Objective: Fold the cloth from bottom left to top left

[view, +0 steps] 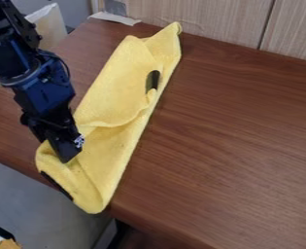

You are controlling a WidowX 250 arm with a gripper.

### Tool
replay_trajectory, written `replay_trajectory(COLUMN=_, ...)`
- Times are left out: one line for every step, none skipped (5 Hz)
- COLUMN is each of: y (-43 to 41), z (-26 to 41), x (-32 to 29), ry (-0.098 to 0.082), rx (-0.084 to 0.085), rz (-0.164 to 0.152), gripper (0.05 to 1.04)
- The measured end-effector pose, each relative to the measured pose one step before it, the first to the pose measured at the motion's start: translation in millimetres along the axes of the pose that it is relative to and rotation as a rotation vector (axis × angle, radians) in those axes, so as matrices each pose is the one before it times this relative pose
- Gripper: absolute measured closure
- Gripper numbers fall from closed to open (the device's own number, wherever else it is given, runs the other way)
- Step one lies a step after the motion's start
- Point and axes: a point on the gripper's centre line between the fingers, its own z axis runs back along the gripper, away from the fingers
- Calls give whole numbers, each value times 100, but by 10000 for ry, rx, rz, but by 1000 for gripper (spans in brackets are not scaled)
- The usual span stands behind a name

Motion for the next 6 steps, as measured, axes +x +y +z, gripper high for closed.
replay_trajectory(y=10, z=31, x=-55, ry=48, rx=1, rz=33, gripper=927)
replay_trajectory(y=-249, z=263, x=54, ry=19, rx=-33, rz=-9, gripper=1016)
replay_trajectory(y=-134, z=1244, x=1472, ry=-150, rx=25, rz=-90, gripper=1023)
replay_trajectory(y=-72, z=1602, x=2306, ry=-400, rx=167, rz=118, gripper=1024)
replay_trajectory(y=236, z=811, x=2758, ry=-290, rx=-122, rz=319, gripper=1024)
replay_trajectory(y=461, z=263, x=3321, ry=-237, rx=-181, rz=448, gripper=1024)
